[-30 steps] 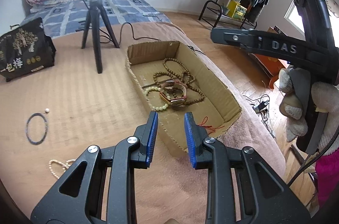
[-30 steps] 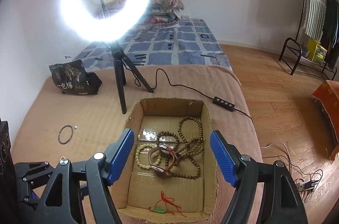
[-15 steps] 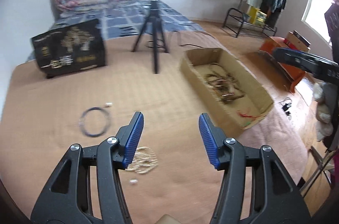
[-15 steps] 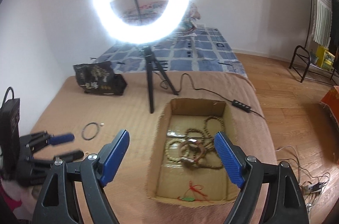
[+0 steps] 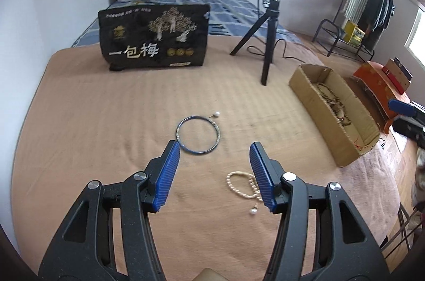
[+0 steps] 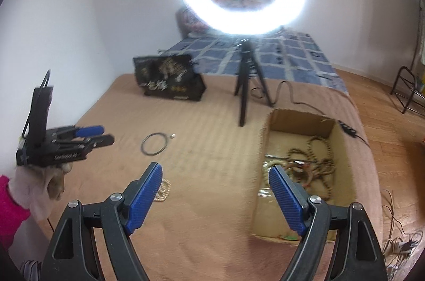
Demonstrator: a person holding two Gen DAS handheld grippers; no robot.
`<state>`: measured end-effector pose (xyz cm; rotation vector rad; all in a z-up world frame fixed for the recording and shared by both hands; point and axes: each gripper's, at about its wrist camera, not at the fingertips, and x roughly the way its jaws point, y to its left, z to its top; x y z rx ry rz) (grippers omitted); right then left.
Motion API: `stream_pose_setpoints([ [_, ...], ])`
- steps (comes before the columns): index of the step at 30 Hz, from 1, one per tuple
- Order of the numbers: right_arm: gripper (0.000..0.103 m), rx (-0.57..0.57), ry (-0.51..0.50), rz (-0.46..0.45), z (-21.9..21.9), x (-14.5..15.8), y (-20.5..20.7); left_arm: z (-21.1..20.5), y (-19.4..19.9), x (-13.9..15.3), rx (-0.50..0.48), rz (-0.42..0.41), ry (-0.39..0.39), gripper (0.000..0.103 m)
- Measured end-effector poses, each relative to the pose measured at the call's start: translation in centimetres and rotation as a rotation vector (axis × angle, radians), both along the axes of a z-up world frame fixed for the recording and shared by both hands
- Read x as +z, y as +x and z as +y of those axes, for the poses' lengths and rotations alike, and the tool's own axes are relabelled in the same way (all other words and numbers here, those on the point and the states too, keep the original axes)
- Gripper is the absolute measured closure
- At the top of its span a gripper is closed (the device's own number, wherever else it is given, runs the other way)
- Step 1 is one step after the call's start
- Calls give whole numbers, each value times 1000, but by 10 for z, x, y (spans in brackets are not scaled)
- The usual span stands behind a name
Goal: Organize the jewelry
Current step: 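Move the left tool to the blue bangle while the right tool moves to the pearl necklace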
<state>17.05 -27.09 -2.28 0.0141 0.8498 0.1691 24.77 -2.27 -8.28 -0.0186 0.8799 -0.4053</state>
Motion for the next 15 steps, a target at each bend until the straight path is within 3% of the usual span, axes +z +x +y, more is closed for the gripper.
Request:
stream_pose_setpoints([
  [2,19,28,-18,17,16,-9,2,4,2,-4,3,6,-5,38],
  [15,19,127,-25,192,81,-93,24,10,32,-52,-2,109,-24,32],
])
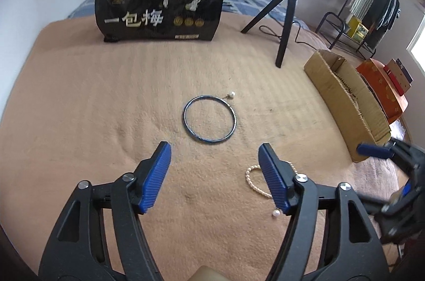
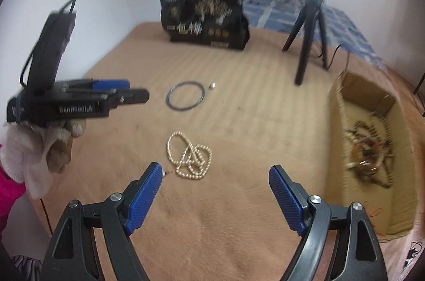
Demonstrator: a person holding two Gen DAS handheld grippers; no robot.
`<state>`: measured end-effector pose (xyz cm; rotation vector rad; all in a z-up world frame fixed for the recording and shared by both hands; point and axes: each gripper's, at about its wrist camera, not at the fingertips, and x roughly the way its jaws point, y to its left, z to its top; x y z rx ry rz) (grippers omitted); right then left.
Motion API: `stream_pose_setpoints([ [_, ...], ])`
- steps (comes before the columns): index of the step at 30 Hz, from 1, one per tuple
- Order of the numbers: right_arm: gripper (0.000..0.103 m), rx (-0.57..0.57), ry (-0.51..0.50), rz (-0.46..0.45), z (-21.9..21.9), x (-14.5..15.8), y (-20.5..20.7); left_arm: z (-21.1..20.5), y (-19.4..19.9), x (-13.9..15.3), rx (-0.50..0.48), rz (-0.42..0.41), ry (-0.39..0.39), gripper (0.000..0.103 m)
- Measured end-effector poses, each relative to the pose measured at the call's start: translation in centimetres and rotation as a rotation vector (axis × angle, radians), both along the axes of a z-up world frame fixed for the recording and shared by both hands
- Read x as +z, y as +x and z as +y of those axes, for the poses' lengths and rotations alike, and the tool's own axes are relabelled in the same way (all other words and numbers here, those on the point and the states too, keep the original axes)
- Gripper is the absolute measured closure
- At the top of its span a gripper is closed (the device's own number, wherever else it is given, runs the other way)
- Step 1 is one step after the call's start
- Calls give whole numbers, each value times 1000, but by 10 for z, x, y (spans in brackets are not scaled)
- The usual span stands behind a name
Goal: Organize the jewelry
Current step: 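Move the left tool to the blue bangle while the right tool moves to the pearl necklace, then close the left tool on the blue bangle rim while the right tool grasps the pearl necklace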
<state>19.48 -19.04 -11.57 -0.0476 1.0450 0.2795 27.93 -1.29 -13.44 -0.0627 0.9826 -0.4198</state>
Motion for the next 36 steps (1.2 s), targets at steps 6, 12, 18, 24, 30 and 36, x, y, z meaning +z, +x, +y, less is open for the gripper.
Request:
stream_pose_setpoints([
  [6,19,8,-1,62,11,-33,11,-10,15,-18,-31,24,13,32],
  [12,19,8,13,88,17,-46,19,-27,31,-32,-63,47,40,32],
  [18,19,20,26,106,25,-56,28,-41,40,-42,-91,44,86,32],
  [24,19,14,46,118,27,-63,37,-48,45,-49,-101,27,152,32],
  [30,20,17,37,125,31,-69,44,-45,53,-55,-55,19,193,26],
  [36,22,29,13,122,37,-72,50,-43,54,-59,-60,13,195,26],
])
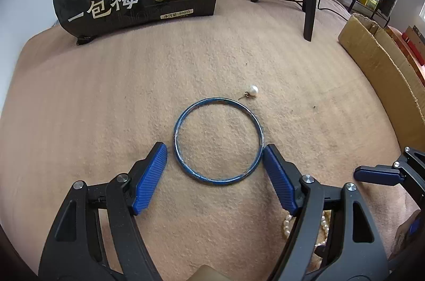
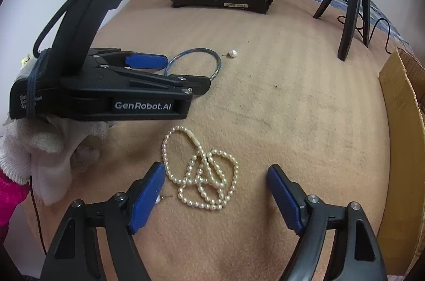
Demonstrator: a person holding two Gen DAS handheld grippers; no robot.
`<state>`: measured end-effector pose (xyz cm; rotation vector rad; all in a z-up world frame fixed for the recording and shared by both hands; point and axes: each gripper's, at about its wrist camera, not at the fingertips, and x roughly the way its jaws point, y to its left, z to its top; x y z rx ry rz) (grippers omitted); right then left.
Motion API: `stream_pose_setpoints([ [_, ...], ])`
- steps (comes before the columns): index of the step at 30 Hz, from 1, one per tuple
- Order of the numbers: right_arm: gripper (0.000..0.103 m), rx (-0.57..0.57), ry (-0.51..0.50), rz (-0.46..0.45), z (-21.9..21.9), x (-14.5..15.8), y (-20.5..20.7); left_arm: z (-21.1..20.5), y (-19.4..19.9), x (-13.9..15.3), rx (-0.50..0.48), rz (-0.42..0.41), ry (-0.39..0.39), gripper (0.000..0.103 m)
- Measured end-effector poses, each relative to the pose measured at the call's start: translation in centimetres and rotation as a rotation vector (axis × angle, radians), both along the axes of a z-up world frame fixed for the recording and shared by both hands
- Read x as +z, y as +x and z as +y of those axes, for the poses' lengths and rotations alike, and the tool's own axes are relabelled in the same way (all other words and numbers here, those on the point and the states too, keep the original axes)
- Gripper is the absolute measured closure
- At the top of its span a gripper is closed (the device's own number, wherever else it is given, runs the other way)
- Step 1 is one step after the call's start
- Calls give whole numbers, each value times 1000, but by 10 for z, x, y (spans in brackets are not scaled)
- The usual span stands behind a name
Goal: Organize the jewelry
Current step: 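Close the left tool on the blue bangle rim while the right tool grasps the pearl necklace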
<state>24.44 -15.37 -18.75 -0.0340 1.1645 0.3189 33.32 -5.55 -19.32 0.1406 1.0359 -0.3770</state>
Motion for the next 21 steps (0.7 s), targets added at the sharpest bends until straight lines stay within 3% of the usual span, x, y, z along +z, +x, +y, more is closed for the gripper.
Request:
stream_pose_setpoints([
  [11,22,42,-1,10,16,-3,6,0,0,-1,-3,-14,-16,26],
  [15,24,55,-45,11,22,-7,6,2,1,-1,5,-19,-21,30],
  [18,33,60,-86,2,26,-9,7,2,1,-1,9,-20,-22,30],
  [21,49,64,-107,-4,25,-7,7,1,0,-1,8,-24,-20,31],
])
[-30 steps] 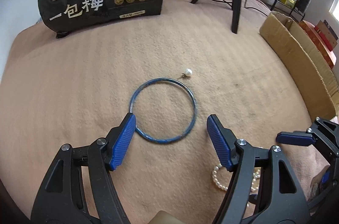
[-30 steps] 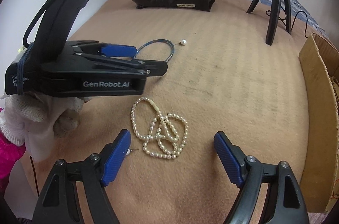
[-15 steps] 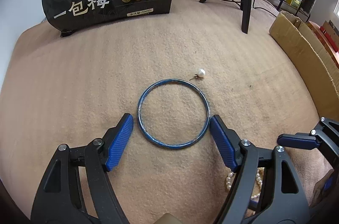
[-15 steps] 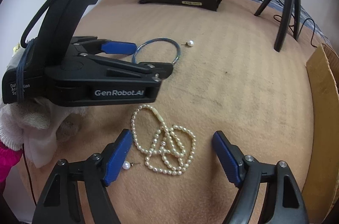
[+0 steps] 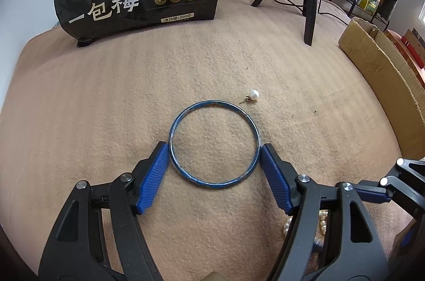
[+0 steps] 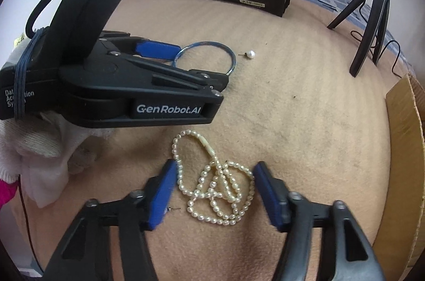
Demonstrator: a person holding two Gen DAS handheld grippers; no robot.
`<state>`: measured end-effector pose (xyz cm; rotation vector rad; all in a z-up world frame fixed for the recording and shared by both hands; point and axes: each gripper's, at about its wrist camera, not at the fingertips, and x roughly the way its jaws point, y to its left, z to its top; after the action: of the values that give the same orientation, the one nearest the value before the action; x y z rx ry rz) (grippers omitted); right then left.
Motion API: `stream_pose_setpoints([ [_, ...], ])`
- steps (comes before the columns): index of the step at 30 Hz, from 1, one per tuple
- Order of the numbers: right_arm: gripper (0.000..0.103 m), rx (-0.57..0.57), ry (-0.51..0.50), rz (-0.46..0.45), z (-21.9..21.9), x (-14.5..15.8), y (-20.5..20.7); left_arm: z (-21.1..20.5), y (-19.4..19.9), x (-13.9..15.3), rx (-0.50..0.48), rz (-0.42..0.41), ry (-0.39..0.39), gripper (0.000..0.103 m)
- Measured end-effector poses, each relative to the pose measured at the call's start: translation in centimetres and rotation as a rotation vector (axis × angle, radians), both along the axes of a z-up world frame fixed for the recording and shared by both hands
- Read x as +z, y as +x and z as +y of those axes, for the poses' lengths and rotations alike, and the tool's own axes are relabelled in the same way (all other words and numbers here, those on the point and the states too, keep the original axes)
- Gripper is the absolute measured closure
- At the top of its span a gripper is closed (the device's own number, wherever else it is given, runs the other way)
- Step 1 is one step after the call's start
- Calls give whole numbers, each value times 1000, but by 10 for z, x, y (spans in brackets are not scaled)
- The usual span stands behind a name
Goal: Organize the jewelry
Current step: 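Close the left tool on the blue bangle rim while the right tool grasps the pearl necklace, then carry the bangle in the left tool while the right tool carries the necklace over the box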
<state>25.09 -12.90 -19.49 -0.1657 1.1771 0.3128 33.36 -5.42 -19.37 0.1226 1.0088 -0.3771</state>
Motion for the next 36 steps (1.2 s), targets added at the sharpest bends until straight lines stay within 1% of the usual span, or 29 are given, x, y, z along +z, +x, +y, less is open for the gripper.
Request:
stream_pose_setpoints([
  [2,65,-3,-2,-1,-2,1,0,1,0,0,2,-2,-3,31],
  [3,68,-4,-1,4,-4,2,1,0,0,0,4,-2,-4,31],
  [5,79,-9,2,4,-7,2,2,2,0,1,9,1,-12,31],
  [6,81,-11,2,3,-8,3,2,3,1,2,13,3,-17,31],
  [8,91,-20,10,5,-12,3,2,4,0,3,18,4,-23,31],
  [9,93,-24,15,6,-14,4,2,5,0,4,22,4,-26,31],
  [13,94,-46,54,12,-21,6,0,7,-1,8,31,-3,-29,31],
  [21,95,-71,81,-24,-29,23,-12,13,-12,25,49,-32,-45,32],
  [25,95,-78,92,-50,-35,38,-19,14,-20,35,55,-47,-56,32],
  [28,98,-83,99,-71,-39,51,-26,13,-27,44,53,-59,-63,32],
  [36,98,-95,108,-122,-50,81,-44,2,-49,72,26,-101,-73,32],
])
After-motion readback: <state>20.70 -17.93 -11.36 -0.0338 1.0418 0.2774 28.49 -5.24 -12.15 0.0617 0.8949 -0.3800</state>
